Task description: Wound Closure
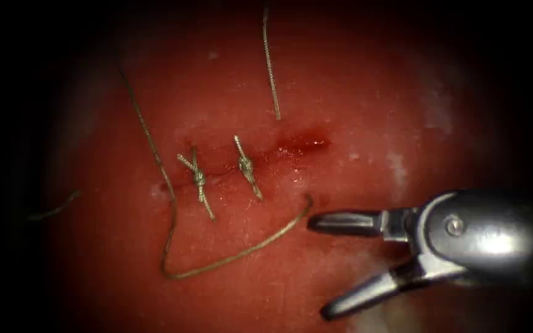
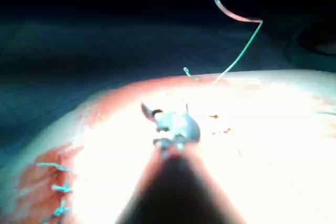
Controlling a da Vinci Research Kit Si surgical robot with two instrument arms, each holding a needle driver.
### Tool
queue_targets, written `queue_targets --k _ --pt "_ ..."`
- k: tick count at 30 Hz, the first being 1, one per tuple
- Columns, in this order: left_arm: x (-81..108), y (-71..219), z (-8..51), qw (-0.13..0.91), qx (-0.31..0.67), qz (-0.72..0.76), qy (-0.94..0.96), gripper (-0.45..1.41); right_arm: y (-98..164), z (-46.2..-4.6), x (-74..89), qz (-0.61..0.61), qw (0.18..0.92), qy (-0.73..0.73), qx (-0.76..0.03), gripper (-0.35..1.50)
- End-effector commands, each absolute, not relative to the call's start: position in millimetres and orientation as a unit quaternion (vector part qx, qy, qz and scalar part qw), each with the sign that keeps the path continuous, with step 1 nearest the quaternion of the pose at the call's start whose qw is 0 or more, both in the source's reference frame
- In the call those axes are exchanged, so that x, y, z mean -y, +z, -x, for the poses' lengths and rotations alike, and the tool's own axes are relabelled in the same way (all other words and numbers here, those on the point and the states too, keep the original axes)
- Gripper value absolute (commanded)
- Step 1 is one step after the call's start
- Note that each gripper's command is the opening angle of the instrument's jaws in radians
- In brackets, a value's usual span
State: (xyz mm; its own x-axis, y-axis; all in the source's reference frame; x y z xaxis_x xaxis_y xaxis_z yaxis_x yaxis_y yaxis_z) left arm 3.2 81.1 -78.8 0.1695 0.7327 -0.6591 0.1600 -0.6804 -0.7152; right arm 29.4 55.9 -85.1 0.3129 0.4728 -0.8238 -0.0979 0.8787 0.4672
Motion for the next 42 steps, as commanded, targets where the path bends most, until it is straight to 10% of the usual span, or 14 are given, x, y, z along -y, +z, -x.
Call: queue_targets --k 1,13,15,17,22,42 --pt "-81.1 -78 -2.8 0.257 0.305 0.721 0.567 -0.35 -83 -28.7 -56.4 -0.148 0.8 0.177 -0.554 1.35" --pt "-80.8 -77 -2.2 0.259 0.296 0.72 0.572 -0.35 -74 -31.2 -55.0 -0.097 0.824 0.139 -0.541 1.23" --pt "-80.7 -77 -2.1 0.26 0.294 0.72 0.572 -0.35 -74 -31.2 -55.2 -0.094 0.825 0.14 -0.54 1.04" --pt "-80.6 -77 -1.8 0.26 0.293 0.72 0.573 -0.35 -74 -31.2 -55.0 -0.1 0.827 0.136 -0.537 -0.05" --pt "-80.4 -76 -1.4 0.257 0.29 0.721 0.574 -0.35 -75 -32.0 -54.3 -0.106 0.829 0.121 -0.535 -0.35" --pt "-80.5 -76 -1.6 0.256 0.291 0.722 0.574 -0.35 -88 -33.6 -50.4 -0.258 0.802 0.07 -0.534 -0.35"
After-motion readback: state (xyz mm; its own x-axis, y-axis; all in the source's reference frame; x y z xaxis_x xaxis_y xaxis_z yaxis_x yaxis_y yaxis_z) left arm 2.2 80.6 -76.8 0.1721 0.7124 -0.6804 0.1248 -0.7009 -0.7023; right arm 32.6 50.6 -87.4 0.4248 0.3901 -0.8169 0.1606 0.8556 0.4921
